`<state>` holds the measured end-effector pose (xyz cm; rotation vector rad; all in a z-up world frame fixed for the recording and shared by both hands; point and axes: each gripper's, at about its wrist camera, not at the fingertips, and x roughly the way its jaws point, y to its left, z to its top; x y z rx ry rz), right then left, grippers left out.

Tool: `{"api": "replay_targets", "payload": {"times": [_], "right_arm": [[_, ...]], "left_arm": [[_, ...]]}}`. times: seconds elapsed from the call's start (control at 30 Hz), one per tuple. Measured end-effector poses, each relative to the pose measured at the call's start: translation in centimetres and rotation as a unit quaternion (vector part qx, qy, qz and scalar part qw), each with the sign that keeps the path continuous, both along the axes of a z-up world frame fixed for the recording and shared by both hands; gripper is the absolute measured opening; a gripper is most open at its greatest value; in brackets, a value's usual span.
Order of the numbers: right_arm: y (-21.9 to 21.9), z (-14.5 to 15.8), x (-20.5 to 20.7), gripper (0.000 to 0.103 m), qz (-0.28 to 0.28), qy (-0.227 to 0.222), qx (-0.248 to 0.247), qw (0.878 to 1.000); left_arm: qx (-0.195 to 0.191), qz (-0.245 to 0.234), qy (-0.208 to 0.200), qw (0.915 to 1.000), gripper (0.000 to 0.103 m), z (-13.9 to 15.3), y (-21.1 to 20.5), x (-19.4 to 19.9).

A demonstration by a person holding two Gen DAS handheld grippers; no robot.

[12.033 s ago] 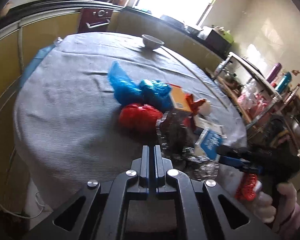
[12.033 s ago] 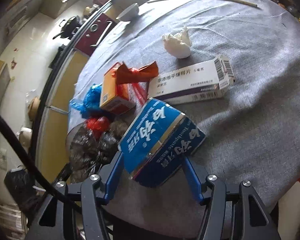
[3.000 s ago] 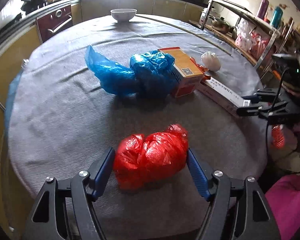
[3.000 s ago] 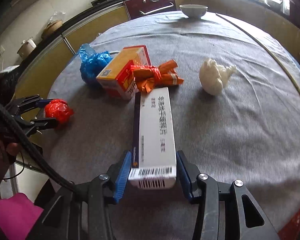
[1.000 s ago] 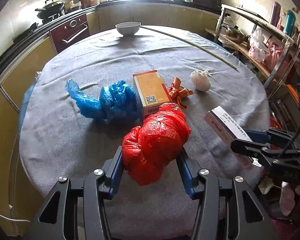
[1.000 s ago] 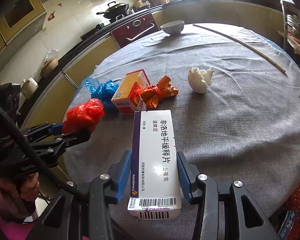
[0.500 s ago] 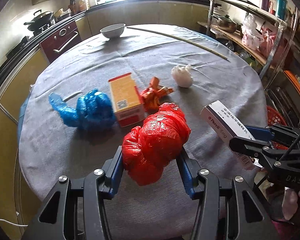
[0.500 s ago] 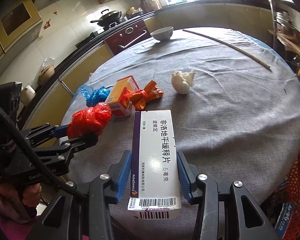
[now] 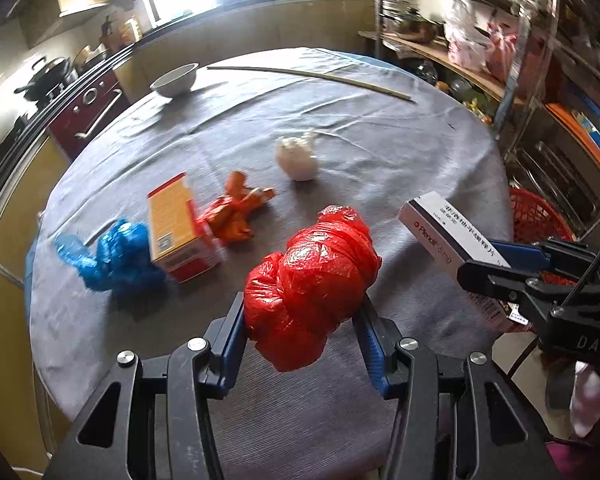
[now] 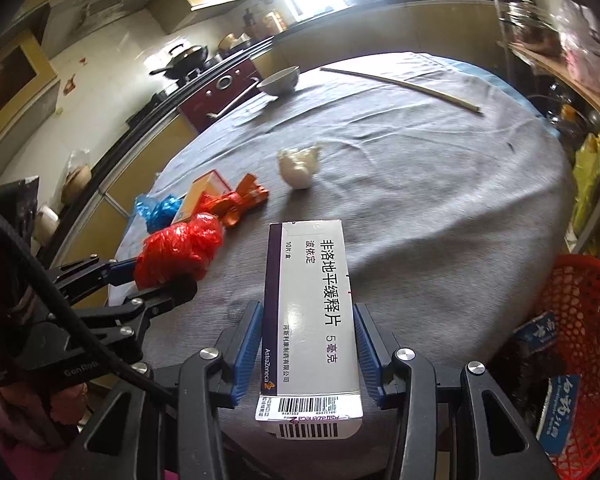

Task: Collect trash
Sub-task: 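Carry the medicine box and red bag over the red basket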

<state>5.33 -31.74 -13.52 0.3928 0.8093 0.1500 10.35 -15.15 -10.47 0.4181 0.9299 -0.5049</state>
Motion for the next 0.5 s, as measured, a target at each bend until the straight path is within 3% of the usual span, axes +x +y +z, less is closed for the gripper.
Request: {"api": "replay_targets", "payload": {"times": [0.5], "right_arm": [[-5.9, 0.0, -2.9, 0.048, -0.073, -0.008, 0.019, 0.997]], "left_arm": [[0.025, -0.076, -0.003, 0.9968, 0.053, -0.4, -5.4, -1.9]]}}
